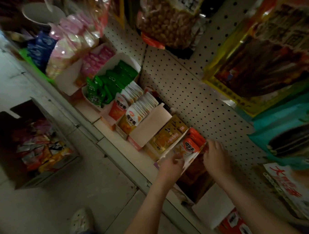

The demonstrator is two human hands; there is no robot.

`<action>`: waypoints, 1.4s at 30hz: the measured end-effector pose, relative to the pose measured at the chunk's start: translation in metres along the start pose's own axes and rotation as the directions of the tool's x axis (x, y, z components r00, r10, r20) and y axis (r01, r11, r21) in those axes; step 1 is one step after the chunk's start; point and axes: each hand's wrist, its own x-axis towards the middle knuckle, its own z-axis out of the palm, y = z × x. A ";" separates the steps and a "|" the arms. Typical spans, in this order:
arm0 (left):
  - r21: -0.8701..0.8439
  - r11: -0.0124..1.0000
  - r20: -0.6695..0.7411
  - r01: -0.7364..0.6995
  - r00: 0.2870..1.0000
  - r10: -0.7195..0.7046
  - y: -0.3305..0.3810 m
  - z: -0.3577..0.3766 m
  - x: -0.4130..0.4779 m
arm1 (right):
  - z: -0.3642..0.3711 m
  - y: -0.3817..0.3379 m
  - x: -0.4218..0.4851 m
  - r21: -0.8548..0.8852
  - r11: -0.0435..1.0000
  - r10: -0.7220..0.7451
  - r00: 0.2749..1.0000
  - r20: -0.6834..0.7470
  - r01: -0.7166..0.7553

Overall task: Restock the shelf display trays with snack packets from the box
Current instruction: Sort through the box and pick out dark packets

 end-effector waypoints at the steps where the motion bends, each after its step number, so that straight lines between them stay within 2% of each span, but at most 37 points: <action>1: 0.007 1.000 -0.027 -0.014 1.000 0.014 0.001 -0.005 -0.004 | -0.002 -0.011 -0.008 0.046 0.999 -0.029 0.999 -0.020 0.030; 5: -0.032 0.993 -0.242 -0.112 0.965 0.101 0.000 -0.062 -0.020 | 0.002 -0.095 -0.028 0.164 0.947 -0.262 0.959 -0.107 0.277; 7: -0.063 0.991 -0.328 -0.119 0.940 0.092 -0.004 -0.107 -0.028 | 0.007 -0.151 -0.032 0.199 0.903 -0.358 0.924 -0.137 0.379; 10: -0.117 0.984 -0.510 -0.133 0.858 0.056 -0.017 -0.190 -0.041 | 0.015 -0.245 -0.036 0.240 0.831 -0.489 0.865 -0.114 0.501; 13: -0.132 0.988 -0.666 -0.077 0.745 -0.031 -0.040 -0.282 -0.055 | 0.033 -0.339 -0.037 0.246 0.768 -0.611 0.791 0.004 0.592; 15: -0.134 0.991 -0.723 0.008 0.683 -0.103 -0.055 -0.329 -0.062 | 0.044 -0.386 -0.038 0.287 0.741 -0.654 0.749 0.106 0.607; 19: -0.128 0.970 -0.732 0.205 0.641 -0.232 -0.091 -0.407 -0.064 | 0.082 -0.471 -0.031 0.375 0.755 -0.652 0.678 0.339 0.538; 24: -0.152 0.944 -0.698 0.294 0.644 -0.313 -0.162 -0.468 -0.033 | 0.165 -0.536 -0.007 0.367 0.831 -0.556 0.618 0.556 0.417; 25: -0.159 0.940 -0.689 0.302 0.648 -0.324 -0.187 -0.480 -0.018 | 0.197 -0.549 -0.001 0.365 0.835 -0.550 0.585 0.597 0.412; 29: -0.151 0.919 -0.676 0.365 0.640 -0.365 -0.272 -0.517 0.050 | 0.322 -0.588 0.021 0.291 0.802 -0.539 0.422 0.729 0.522; 31: -0.193 0.906 -0.680 0.376 0.615 -0.400 -0.303 -0.526 0.076 | 0.373 -0.600 0.032 0.187 0.761 -0.499 0.376 0.781 0.621; 34: -0.269 0.894 -0.671 0.357 0.596 -0.440 -0.349 -0.521 0.115 | 0.451 -0.607 0.050 0.037 0.714 -0.436 0.403 0.805 0.699; 37: -0.216 0.892 -0.602 0.397 0.665 -0.442 -0.378 -0.509 0.146 | 0.505 -0.595 0.058 -0.111 0.642 -0.360 0.426 0.830 0.759; 39: -0.168 0.892 -0.518 0.420 0.732 -0.443 -0.387 -0.507 0.159 | 0.522 -0.587 0.057 -0.199 0.514 -0.431 0.452 0.781 0.834; 41: -0.067 0.879 -0.432 0.472 0.780 -0.452 -0.397 -0.509 0.170 | 0.528 -0.590 0.056 -0.216 0.468 -0.511 0.461 0.725 0.857; 42: 0.028 0.862 -0.408 0.507 0.793 -0.453 -0.400 -0.510 0.173 | 0.529 -0.594 0.057 -0.199 0.458 -0.522 0.444 0.728 0.866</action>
